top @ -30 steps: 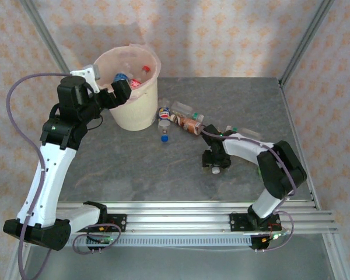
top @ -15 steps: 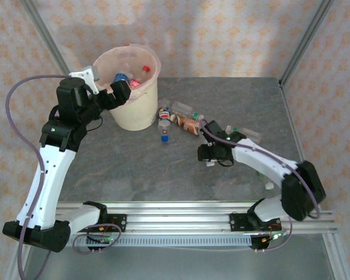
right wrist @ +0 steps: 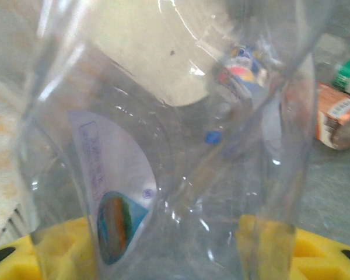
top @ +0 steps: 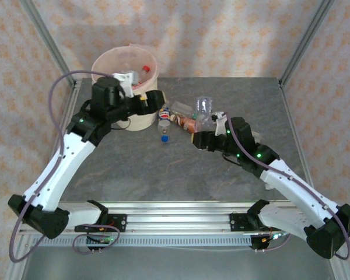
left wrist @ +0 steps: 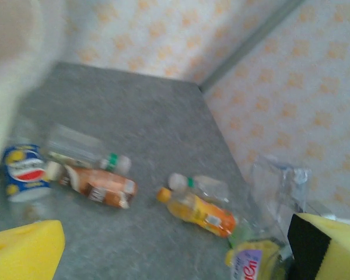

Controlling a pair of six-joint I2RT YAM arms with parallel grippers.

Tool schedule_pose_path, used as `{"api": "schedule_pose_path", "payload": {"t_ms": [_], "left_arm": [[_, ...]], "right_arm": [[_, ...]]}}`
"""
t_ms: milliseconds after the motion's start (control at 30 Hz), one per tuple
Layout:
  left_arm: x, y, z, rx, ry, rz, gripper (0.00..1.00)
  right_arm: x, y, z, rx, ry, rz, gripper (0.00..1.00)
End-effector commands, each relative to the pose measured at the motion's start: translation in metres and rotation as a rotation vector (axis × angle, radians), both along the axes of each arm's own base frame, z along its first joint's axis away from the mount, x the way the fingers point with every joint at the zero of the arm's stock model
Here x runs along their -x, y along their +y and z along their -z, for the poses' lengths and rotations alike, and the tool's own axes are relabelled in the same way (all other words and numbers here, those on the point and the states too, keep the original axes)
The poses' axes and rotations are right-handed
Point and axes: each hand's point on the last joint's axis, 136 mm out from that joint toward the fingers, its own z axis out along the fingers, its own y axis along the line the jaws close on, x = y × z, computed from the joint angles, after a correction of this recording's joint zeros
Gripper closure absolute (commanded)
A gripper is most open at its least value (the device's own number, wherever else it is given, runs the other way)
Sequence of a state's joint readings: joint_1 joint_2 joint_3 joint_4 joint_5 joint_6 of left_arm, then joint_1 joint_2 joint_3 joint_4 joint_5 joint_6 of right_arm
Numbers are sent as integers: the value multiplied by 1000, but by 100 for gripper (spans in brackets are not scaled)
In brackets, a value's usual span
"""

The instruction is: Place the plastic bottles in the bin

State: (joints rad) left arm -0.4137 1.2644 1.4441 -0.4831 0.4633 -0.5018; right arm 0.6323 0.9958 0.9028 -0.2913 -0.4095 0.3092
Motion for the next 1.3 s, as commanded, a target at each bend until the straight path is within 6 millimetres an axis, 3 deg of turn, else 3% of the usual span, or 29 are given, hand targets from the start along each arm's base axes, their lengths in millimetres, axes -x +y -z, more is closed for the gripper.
{"api": "schedule_pose_path", "payload": {"t_ms": [0,133,300,767,1000,1267], "left_arm": [[10,-42,-21,103,-48,179,0],[17,-82,-15,140,-13,295,0],[19,-110,-11,126,-7,354,0],[10,-130,-3,138,24,379,3],[8,-136,-1,161,43,394,15],[6,-130,-1,132,39,362,48]], "right_arm": [[2,17,-25,-92,-79,-86,61],[1,26,-32,-133,-81,-115,61],[2,32,-37,-166,-79,-138,60],[5,41,-49,-223,-79,-181,59],[6,49,-52,-231,-74,-209,59],[4,49,-50,-220,-68,-197,57]]}}
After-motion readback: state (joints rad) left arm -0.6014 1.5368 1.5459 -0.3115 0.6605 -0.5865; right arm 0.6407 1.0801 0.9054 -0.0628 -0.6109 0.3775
